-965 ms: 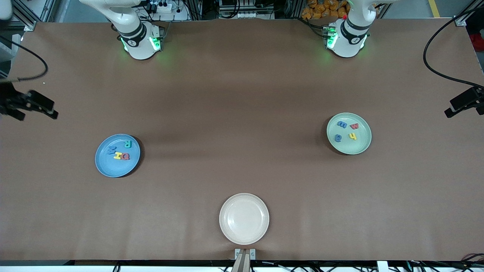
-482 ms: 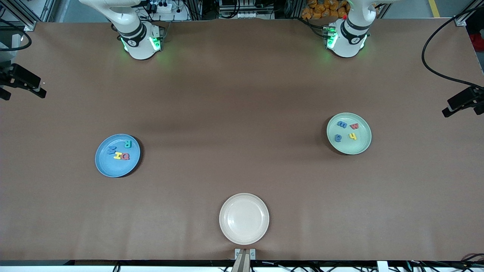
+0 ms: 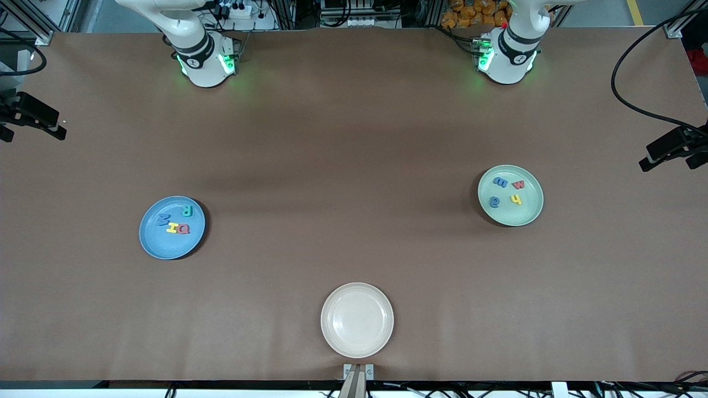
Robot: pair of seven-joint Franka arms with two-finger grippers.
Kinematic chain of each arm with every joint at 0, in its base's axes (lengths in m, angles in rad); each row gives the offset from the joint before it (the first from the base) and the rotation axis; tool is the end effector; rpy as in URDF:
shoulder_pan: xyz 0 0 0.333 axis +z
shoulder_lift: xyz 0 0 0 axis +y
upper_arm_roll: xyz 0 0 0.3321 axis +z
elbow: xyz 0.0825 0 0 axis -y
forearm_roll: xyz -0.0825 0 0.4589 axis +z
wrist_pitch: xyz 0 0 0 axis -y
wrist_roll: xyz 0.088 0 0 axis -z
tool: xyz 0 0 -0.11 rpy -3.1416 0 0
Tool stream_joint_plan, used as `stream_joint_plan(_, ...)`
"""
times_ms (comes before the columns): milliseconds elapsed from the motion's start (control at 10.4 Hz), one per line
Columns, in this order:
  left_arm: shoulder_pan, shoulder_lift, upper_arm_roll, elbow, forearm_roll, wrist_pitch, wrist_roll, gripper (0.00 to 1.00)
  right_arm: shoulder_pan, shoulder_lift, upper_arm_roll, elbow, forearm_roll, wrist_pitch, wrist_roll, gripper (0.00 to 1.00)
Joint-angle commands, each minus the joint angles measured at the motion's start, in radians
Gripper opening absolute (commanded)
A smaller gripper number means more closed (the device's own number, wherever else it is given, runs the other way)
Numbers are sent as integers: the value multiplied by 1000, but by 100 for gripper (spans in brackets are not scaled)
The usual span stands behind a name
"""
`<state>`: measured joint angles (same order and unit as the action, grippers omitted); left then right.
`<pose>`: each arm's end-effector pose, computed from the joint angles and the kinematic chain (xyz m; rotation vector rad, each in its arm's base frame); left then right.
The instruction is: Sort uppercase to blue plate, lowercase to green plate
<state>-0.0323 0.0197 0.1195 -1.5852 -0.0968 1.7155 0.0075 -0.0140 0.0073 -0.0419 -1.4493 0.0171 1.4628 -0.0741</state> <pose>0.6485 0.0466 0.6311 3.0448 0.1344 0.1755 0.6193 -0.0325 0.6893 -3.1252 -0.0314 -0.0114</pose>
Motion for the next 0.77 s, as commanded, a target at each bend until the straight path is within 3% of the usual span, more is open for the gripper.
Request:
stream_joint_plan(0, 0, -17, -3, -10, 20, -13, 22, 100, 12, 3, -12, 23, -16, -33, 0, 100)
stream_joint_plan(675, 8, -23, -1, -9, 22, -11, 63, 100, 6, 0, -16, 23, -17, -48, -4, 100)
